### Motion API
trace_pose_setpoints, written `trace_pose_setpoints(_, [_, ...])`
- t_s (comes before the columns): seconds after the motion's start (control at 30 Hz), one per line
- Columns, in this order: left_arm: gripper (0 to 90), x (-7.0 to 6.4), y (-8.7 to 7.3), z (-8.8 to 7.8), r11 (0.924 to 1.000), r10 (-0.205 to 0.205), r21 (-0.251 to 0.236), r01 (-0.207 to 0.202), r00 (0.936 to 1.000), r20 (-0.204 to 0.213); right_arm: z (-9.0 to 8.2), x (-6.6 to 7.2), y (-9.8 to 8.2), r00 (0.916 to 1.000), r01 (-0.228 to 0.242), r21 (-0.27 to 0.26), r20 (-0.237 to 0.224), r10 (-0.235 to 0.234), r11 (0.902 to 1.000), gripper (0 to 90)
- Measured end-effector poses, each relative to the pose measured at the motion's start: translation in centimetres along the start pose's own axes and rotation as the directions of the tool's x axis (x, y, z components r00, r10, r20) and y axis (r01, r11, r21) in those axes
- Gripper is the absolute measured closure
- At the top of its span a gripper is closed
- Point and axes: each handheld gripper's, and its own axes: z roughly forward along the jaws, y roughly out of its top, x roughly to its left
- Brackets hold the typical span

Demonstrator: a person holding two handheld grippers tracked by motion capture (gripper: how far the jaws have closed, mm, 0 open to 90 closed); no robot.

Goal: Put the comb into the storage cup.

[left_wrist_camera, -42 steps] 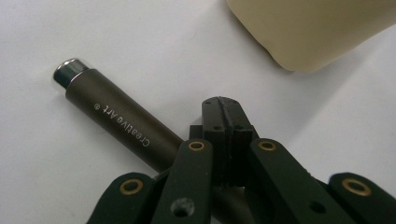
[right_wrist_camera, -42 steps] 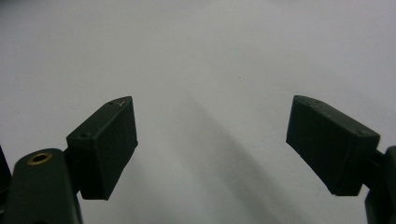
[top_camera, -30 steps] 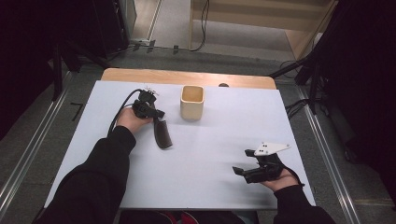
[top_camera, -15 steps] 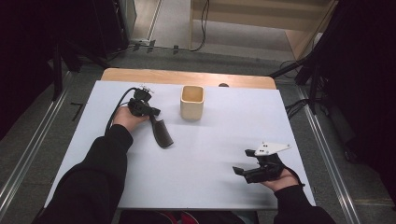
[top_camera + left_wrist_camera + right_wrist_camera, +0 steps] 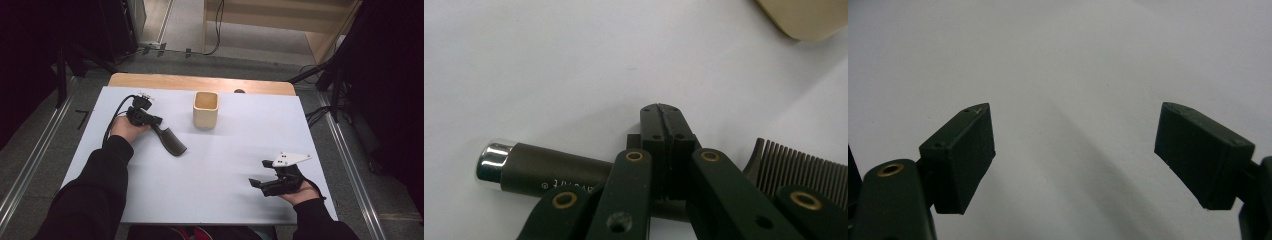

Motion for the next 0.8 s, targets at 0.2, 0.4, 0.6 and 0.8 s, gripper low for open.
trace_pose_setpoints(0.2, [90.0, 0.3, -0.9, -0.6, 0.9999, -0.011, -0.006, 0.011, 0.9999, 0.004, 0.0, -0.1, 0.0, 1.0000, 0.001, 0.000, -0.001, -0.001, 1.0000, 14.6])
trace_pose_setpoints(0.4, [90.0, 0.2, -1.5, -1.2, 1.0000, -0.006, 0.004, 0.006, 1.0000, 0.001, 0.1, -0.1, 0.0, 1.0000, 0.001, -0.001, -0.003, -0.001, 1.0000, 14.6])
trace_pose_setpoints(0.6, [90.0, 0.2, -2.2, -1.6, 1.0000, -0.008, 0.000, 0.008, 1.0000, 0.002, 0.1, -0.1, 0.0, 1.0000, 0.001, -0.003, -0.003, -0.001, 1.0000, 14.6])
trace_pose_setpoints(0.8, [90.0, 0.2, -3.0, -2.1, 0.9999, -0.013, -0.002, 0.013, 0.9999, 0.007, 0.1, 0.0, 0.0, 1.0000, -0.002, -0.001, -0.006, 0.002, 1.0000, 14.6])
